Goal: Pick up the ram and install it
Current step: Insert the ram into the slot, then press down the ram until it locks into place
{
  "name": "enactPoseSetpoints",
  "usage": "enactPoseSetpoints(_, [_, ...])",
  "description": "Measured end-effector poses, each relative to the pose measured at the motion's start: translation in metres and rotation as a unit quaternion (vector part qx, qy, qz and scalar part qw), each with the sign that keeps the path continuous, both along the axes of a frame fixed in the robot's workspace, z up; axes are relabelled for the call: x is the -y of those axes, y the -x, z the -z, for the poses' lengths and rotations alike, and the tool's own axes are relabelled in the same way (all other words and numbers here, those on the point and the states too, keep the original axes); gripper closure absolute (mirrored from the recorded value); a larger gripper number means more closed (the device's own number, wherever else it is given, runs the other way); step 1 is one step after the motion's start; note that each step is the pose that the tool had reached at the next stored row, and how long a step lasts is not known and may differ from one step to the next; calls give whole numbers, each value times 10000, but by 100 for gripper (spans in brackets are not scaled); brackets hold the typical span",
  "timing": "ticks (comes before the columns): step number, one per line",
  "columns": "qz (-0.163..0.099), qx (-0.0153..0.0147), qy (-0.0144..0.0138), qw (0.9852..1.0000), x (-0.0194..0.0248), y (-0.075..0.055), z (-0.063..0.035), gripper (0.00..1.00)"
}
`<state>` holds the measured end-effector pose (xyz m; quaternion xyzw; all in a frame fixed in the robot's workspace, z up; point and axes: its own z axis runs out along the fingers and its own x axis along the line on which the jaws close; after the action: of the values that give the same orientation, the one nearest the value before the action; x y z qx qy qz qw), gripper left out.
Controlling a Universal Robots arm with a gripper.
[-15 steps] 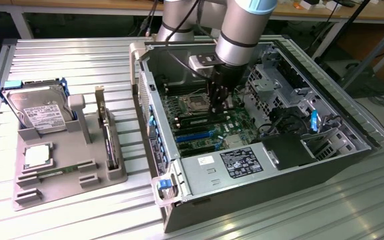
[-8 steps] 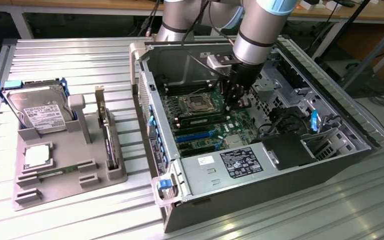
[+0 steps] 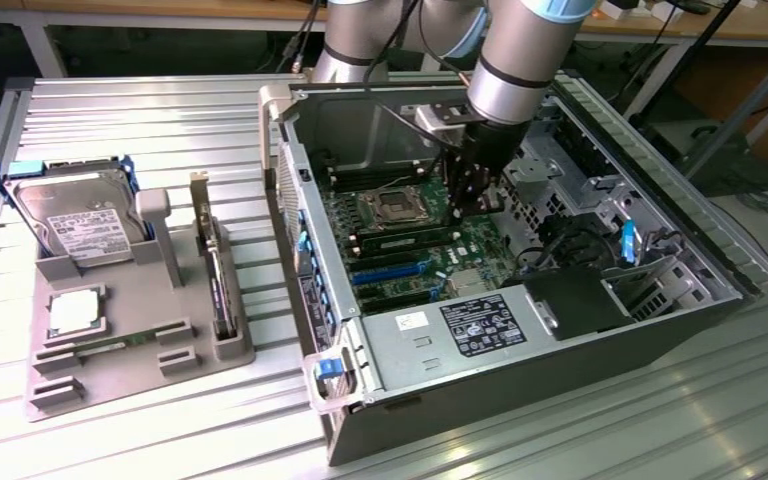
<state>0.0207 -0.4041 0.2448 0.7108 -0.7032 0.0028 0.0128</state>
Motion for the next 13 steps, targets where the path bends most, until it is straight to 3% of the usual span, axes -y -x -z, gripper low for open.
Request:
enactPoseSetpoints(10, [0, 0, 1, 10000, 0, 0, -5, 89])
enactPoseSetpoints(13, [-1, 0, 30, 10000, 0, 0, 76, 89])
